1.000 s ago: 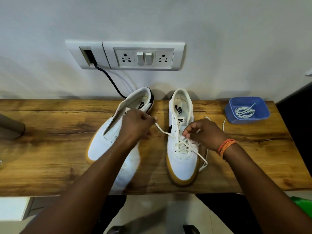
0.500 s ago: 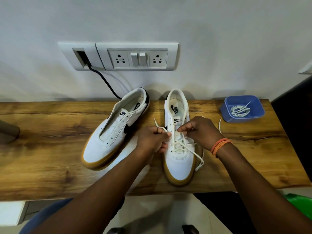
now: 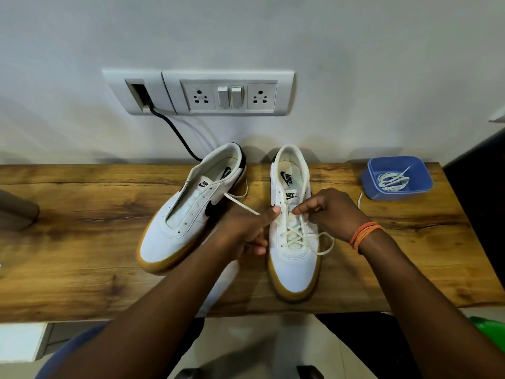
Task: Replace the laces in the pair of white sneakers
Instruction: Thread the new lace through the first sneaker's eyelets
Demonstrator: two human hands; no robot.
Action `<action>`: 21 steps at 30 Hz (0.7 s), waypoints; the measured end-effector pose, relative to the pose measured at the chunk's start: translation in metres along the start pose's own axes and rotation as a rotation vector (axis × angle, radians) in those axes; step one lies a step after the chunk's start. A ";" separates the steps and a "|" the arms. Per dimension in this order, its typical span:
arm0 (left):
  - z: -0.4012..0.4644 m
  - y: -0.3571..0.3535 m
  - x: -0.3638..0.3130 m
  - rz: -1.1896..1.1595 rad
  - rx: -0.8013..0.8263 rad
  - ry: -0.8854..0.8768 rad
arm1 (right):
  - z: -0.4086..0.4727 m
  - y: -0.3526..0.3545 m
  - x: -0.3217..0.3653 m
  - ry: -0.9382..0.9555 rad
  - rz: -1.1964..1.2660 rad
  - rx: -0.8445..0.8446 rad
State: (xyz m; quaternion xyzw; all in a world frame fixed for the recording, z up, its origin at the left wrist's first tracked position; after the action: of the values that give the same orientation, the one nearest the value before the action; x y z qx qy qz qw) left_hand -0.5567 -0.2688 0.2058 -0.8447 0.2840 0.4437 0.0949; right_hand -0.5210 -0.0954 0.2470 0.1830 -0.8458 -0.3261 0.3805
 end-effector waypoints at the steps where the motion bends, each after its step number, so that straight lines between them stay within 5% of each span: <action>1: -0.001 -0.007 0.005 -0.036 0.012 0.026 | 0.000 0.000 0.001 0.001 0.009 -0.001; 9: 0.010 -0.001 0.000 -0.235 -0.141 -0.093 | 0.000 -0.002 0.000 0.006 -0.009 -0.008; 14: 0.020 0.050 -0.004 -0.382 -0.451 -0.122 | 0.003 -0.002 -0.002 -0.008 -0.030 -0.016; 21: 0.007 -0.025 0.023 -0.220 -0.030 0.098 | 0.003 -0.001 -0.001 -0.017 -0.024 -0.010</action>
State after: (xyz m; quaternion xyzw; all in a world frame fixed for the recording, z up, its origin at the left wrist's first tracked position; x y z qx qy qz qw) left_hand -0.5373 -0.2546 0.1806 -0.8928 0.1874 0.3928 0.1161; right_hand -0.5222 -0.0946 0.2442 0.1888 -0.8450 -0.3364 0.3704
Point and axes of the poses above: each hand's wrist, its own z-axis towards the middle knuckle, its own y-axis out of the back of the hand, x = y × z, the point moved 8 cm from there along z, towards the middle knuckle, and after that the axes turned 15 degrees about -y, right-handed, at the moved point
